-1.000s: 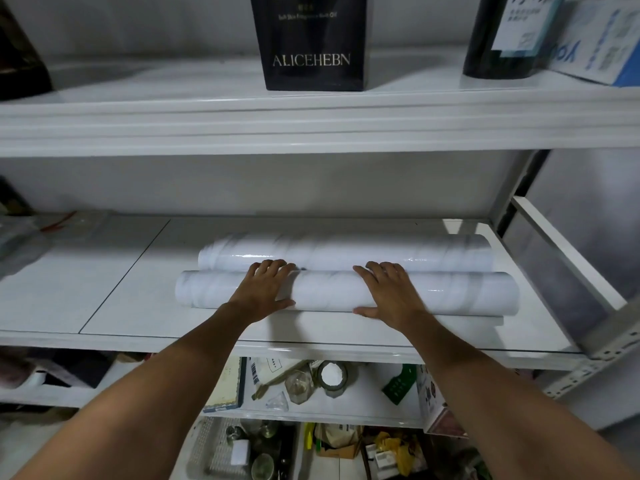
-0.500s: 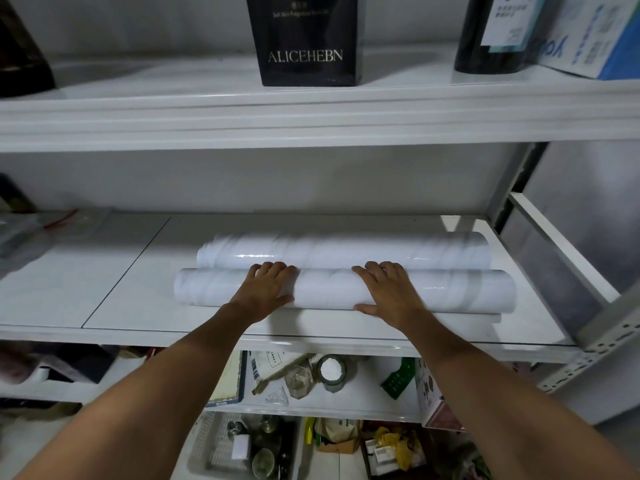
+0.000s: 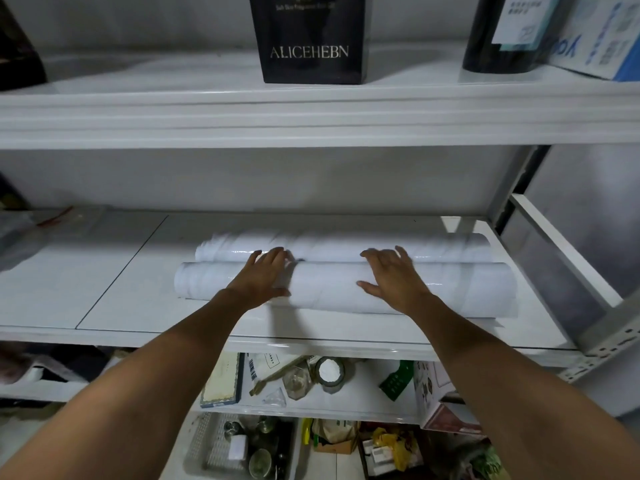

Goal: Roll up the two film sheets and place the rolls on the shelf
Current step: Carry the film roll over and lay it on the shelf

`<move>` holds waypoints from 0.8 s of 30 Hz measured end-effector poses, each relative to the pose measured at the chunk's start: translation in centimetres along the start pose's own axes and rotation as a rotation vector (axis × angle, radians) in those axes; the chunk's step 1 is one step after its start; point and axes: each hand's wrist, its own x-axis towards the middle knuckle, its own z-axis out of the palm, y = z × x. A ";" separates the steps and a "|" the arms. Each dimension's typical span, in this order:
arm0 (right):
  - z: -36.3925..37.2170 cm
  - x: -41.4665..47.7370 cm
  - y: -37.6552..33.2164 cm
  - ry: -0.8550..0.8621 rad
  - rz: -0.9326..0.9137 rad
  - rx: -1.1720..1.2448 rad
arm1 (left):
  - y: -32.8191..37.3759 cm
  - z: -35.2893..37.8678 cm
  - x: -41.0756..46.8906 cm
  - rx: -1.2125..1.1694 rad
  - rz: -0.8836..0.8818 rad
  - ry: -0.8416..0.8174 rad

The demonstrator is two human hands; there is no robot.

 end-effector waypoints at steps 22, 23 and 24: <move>2.5 -2.5 -2.7 0.092 0.072 -0.131 | 0.2 2.1 -1.9 0.059 0.065 0.057; 2.5 -2.6 -2.9 0.102 0.079 -0.131 | 0.2 2.2 -2.1 0.071 0.070 0.060; 2.5 -2.6 -3.0 0.108 0.081 -0.136 | 0.2 2.2 -2.2 0.080 0.072 0.062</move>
